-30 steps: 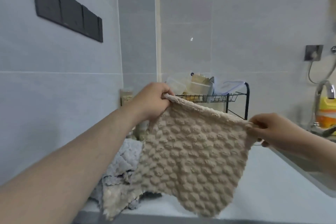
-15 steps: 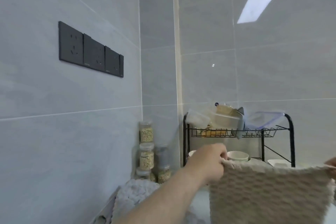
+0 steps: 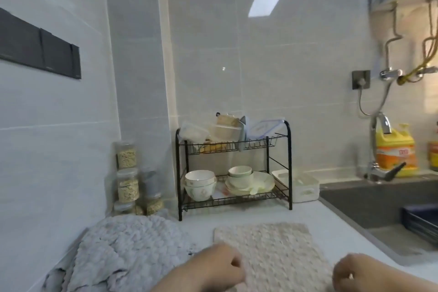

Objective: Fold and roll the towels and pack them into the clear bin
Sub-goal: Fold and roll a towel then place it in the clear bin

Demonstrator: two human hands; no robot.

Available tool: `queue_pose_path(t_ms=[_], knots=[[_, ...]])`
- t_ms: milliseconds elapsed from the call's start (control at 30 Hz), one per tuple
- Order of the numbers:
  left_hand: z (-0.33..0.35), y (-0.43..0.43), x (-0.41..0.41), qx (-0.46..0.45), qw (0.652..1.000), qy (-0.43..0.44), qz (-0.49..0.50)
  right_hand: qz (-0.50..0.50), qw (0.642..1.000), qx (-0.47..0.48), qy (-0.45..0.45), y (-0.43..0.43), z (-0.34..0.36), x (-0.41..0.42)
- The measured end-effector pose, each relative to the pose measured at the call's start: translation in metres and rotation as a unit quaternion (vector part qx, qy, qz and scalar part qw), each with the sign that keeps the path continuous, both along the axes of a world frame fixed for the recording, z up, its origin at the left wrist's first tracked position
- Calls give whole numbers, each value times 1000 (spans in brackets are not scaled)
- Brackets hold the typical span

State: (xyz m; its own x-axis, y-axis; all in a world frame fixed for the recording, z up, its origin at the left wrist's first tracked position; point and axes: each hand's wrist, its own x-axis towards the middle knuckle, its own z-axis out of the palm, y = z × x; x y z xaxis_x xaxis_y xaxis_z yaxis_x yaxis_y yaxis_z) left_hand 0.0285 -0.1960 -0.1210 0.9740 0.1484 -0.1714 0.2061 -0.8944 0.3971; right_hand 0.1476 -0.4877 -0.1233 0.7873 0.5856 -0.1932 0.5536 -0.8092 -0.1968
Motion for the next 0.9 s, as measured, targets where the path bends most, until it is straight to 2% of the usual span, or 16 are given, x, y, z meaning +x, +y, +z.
queue_pose_path(t_ms=[33, 133, 233, 300, 400, 500, 567, 733, 900], knots=[[-4, 5, 10, 38, 999, -14, -9, -3, 1000, 19, 8, 10, 7, -2], [-9, 25, 50, 84, 993, -76, 17, -11, 995, 85, -42, 28, -5, 39], [-23, 48, 95, 102, 990, -84, 43, -39, 992, 75, -97, 46, -20, 80], [-30, 66, 123, 135, 987, -65, 49, -55, 989, 86, -107, 62, -26, 107], [-37, 75, 152, 222, 974, 12, 47, -56, 989, 91, -105, 86, -38, 142], [-40, 80, 166, 250, 966, 48, 49, -43, 995, 33, -89, 113, -48, 160], [-44, 88, 174, 239, 969, 11, 69, -40, 995, 17, -92, 126, -54, 170], [-39, 97, 165, 151, 974, -129, 112, -56, 970, 178, -158, 132, -44, 166], [-22, 71, 112, 10, 979, -176, 97, -45, 958, 238, -151, 107, -18, 115]])
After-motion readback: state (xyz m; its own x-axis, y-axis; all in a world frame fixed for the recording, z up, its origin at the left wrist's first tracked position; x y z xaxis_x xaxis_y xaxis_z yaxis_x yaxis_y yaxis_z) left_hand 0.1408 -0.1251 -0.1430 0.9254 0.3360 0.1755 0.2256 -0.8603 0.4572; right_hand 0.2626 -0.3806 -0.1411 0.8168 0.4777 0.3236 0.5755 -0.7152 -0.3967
